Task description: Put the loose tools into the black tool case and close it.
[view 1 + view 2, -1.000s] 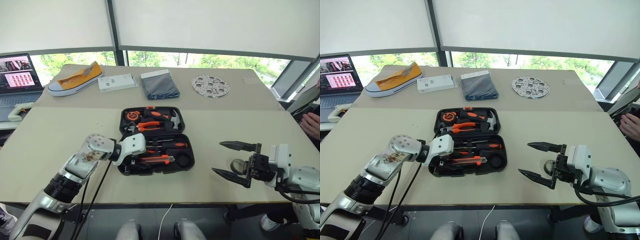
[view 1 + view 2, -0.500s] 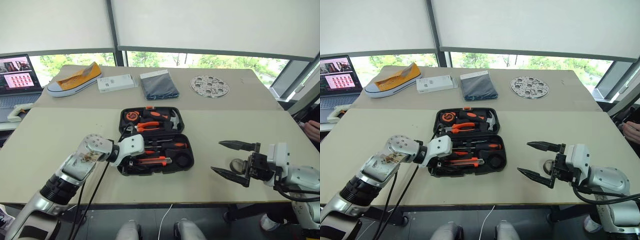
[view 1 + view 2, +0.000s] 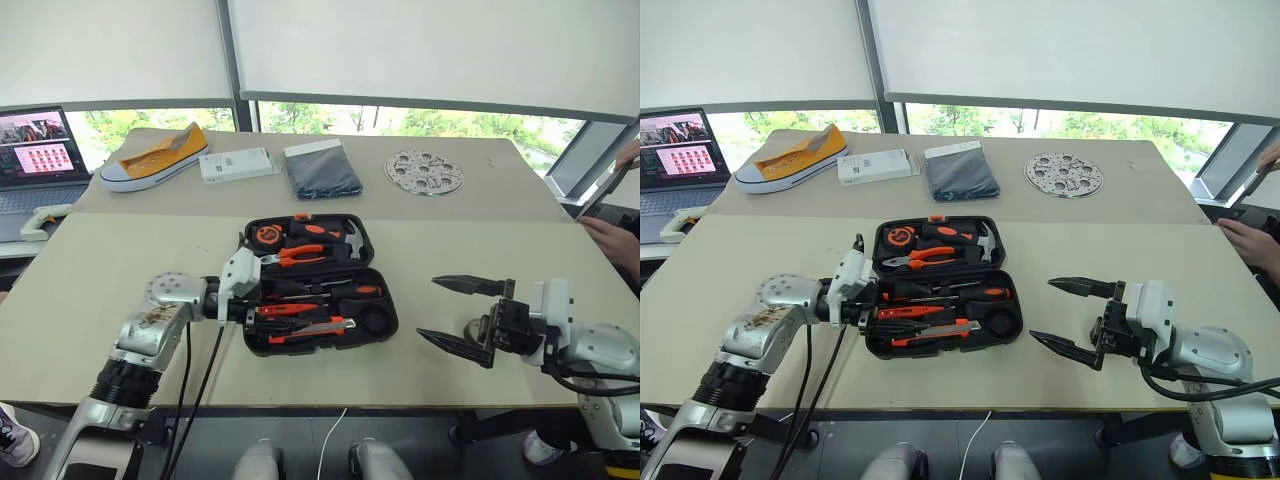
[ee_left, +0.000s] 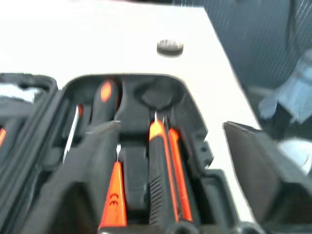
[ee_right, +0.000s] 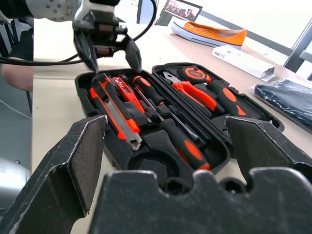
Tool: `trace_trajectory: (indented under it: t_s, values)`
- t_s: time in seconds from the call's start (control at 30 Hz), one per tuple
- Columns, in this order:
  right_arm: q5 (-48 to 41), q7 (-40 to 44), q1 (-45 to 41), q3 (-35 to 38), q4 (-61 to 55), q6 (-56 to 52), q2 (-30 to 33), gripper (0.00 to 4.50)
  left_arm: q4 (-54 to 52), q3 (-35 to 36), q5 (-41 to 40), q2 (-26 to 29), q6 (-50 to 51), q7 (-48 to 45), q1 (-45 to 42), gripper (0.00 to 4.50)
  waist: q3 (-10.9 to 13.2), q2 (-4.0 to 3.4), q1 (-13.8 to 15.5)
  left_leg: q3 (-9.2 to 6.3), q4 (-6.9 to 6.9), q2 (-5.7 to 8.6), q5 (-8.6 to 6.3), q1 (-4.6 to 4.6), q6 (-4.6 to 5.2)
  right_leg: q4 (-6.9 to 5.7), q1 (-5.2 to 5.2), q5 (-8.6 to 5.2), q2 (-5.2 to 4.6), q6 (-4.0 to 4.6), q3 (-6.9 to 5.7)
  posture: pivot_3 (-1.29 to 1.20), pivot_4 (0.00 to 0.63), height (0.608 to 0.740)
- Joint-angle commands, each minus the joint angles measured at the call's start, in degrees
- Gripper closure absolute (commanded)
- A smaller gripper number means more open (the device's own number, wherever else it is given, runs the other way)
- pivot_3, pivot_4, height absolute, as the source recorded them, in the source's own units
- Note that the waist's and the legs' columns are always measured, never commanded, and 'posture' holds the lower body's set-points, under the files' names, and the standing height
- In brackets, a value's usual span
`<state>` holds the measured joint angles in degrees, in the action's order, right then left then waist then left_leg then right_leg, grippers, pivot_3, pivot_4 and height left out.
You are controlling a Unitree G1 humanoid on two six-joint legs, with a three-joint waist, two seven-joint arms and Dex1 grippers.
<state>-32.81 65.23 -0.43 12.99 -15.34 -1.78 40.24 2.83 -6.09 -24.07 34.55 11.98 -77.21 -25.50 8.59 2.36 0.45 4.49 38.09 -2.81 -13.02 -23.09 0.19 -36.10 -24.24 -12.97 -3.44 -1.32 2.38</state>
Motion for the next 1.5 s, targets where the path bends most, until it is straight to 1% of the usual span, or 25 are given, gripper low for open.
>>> trace_trajectory:
  t_s: [0.03,0.07,0.17,0.2,0.37,0.5,0.53,0.63,0.73,0.83,0.9,1.0,1.07,1.13,1.23,1.3,1.33,1.43,1.47,1.5]
  values:
    - [-0.87,-0.29,0.82,0.17,-1.77,0.31,-0.7,0.0,-0.47,-0.32,2.68,0.73,-4.29,0.24,1.48,2.74,0.0,0.0,0.01,0.0,0.0,0.0,0.0,0.01,0.0,0.0,0.01,0.0,0.0,0.0,0.0,0.0,0.15,0.74]
    - [-0.86,-0.1,0.73,0.03,-1.78,0.79,-1.01,0.0,-0.01,-0.78,3.55,0.43,-5.48,0.33,1.71,3.2,0.0,0.0,0.01,0.0,0.01,0.0,0.0,0.01,0.0,0.0,0.02,0.0,0.0,0.0,0.0,0.0,0.15,0.74]
    - [-1.04,-0.04,-0.11,-0.39,-1.93,1.01,-1.41,0.0,1.98,-1.84,6.7,-0.6,-9.03,2.01,1.77,4.31,0.0,0.0,0.05,0.0,0.08,0.0,0.0,-0.02,0.0,-0.01,0.0,0.02,0.0,-0.02,0.0,0.0,0.15,0.74]
    - [-1.17,0.0,-0.67,-0.5,-1.86,0.66,-1.32,0.0,2.75,-2.26,8.06,-1.08,-9.82,3.34,1.9,4.45,0.0,0.0,0.05,0.0,0.11,0.0,0.0,-0.03,0.0,-0.02,0.01,0.02,0.0,-0.03,0.0,0.0,0.15,0.74]
    - [-1.35,0.72,-2.11,-0.34,-0.82,-0.1,-0.72,0.0,4.51,-3.79,10.68,-2.42,-11.07,5.78,2.84,4.45,0.0,0.0,0.06,0.0,0.22,-0.01,0.0,-0.06,0.0,-0.03,0.01,0.06,0.01,-0.09,0.01,0.0,0.15,0.74]
    - [-1.43,1.04,-2.13,0.15,-0.55,-0.44,-0.34,0.0,5.3,-5.56,13.78,-2.45,-12.66,7.37,3.98,4.45,0.0,-0.01,0.07,0.0,0.21,-0.02,0.0,-0.06,0.0,-0.03,0.01,0.07,0.01,-0.06,0.01,0.0,0.15,0.74]
    - [-1.43,0.99,-1.99,0.27,-0.65,-0.48,-0.31,0.0,5.12,-6.56,14.18,-2.03,-12.65,6.38,4.56,4.45,-0.01,-0.01,0.09,0.0,0.21,-0.02,0.0,-0.04,0.0,-0.03,0.03,0.07,0.0,-0.06,0.01,0.0,0.15,0.74]
    - [-1.47,0.95,-1.59,0.29,-1.04,-0.64,-0.29,0.0,4.46,-9.49,16.48,-0.93,-11.18,5.56,5.67,4.45,-0.03,-0.03,0.07,0.0,0.22,-0.02,0.0,0.04,0.0,-0.04,0.12,0.07,0.0,-0.07,0.01,0.0,0.15,0.74]
    - [-1.43,0.94,-1.76,0.22,-0.82,-0.7,-0.35,0.0,4.34,-11.71,18.88,-0.43,-7.71,6.84,5.96,4.45,-0.18,-0.16,0.07,0.01,0.21,-0.02,0.0,0.14,0.0,-0.04,0.19,0.06,0.0,-0.08,0.02,0.0,0.15,0.74]
    - [-1.26,0.87,-1.65,0.06,-0.66,-0.57,-0.62,0.0,5.33,-12.55,19.72,-1.84,-3.63,9.59,6.13,4.45,-0.5,-0.4,0.11,0.02,0.21,-0.01,-0.01,0.17,0.01,-0.02,0.23,-0.06,0.0,-0.28,0.04,0.0,0.15,0.74]
    - [-1.03,0.81,-1.32,-0.14,-0.72,-0.36,-0.9,0.0,6.19,-11.95,20.27,-3.22,-3.01,12.86,5.97,4.45,-0.61,-0.5,0.25,0.02,0.21,-0.01,-0.01,0.21,0.01,-0.03,0.26,-0.14,0.0,-0.41,0.04,0.0,0.15,0.74]
    - [-1.42,0.96,-0.46,0.46,-1.12,-0.45,-0.7,0.0,4.76,-10.32,17.73,-3.68,-1.74,12.97,5.82,4.45,-0.72,-0.67,0.63,0.0,0.23,0.03,0.01,0.34,0.04,-0.01,0.49,-0.16,-0.01,-0.45,0.06,0.0,0.15,0.74]
    - [-1.72,1.64,1.07,1.6,-1.27,-0.41,0.04,0.0,5.09,-9.63,16.76,-2.89,-5.45,10.93,5.73,4.45,-0.72,-0.66,0.55,0.0,0.25,0.03,0.02,0.48,0.05,0.02,0.66,-0.29,-0.02,-0.23,0.07,0.0,0.15,0.74]
    - [-1.76,1.94,2.91,3.22,-1.23,-0.1,0.67,0.0,5.59,-7.1,14.63,-3.24,-9.35,10.6,5.69,4.45,-0.72,-0.67,0.27,0.0,0.24,0.01,0.02,0.65,0.05,0.04,0.81,-0.34,-0.02,-0.14,0.09,0.0,0.15,0.74]
    - [-1.39,1.45,5.7,6.13,-0.82,0.9,1.15,0.0,2.91,-0.87,7.27,-3.96,-3.42,11.87,5.69,4.45,-0.7,-0.68,-0.19,0.0,0.19,-0.02,0.01,0.69,0.05,0.04,0.82,-0.39,0.0,-0.07,0.11,0.0,0.15,0.74]
    - [-1.17,0.57,7.15,8.1,-0.33,1.35,0.79,0.0,1.29,1.37,4.76,-3.14,-1.71,11.52,5.53,3.93,-0.65,-0.61,-0.48,-0.01,0.15,-0.05,0.0,0.65,0.07,0.0,0.75,-0.28,0.03,-0.26,0.1,0.0,0.15,0.74]
    - [-0.74,-0.09,8.61,9.95,0.63,2.16,0.34,0.0,0.72,3.18,2.89,-2.39,-3.76,9.47,5.48,3.79,-0.64,-0.6,-0.55,-0.02,0.14,-0.08,0.0,0.6,0.07,-0.03,0.65,-0.23,0.06,-0.34,0.1,0.0,0.15,0.74]
    - [1.64,-0.26,14.11,15.43,5.63,6.22,-0.39,0.0,0.24,11.05,-4.84,-1.29,-7.97,4.92,5.36,2.73,-0.64,-0.6,-0.47,-0.02,0.15,-0.05,0.01,0.19,0.08,-0.1,0.2,-0.18,0.07,-0.36,0.11,0.0,0.15,0.74]
    - [2.43,-0.22,15.37,16.29,7.07,7.44,-0.57,0.0,0.11,12.18,-5.89,-0.6,-8.33,3.65,5.76,2.33,-0.64,-0.59,-0.37,-0.03,0.15,-0.05,0.01,0.09,0.08,-0.09,0.12,-0.18,0.07,-0.36,0.1,0.0,0.15,0.74]
    - [3.85,-1.23,17.0,17.17,8.73,8.39,-0.83,0.0,0.32,13.1,-5.43,0.4,-10.22,2.74,6.79,2.07,-0.64,-0.59,-0.33,-0.03,0.15,-0.04,0.01,0.09,0.08,-0.07,0.13,-0.17,0.07,-0.33,0.09,0.0,0.15,0.74]
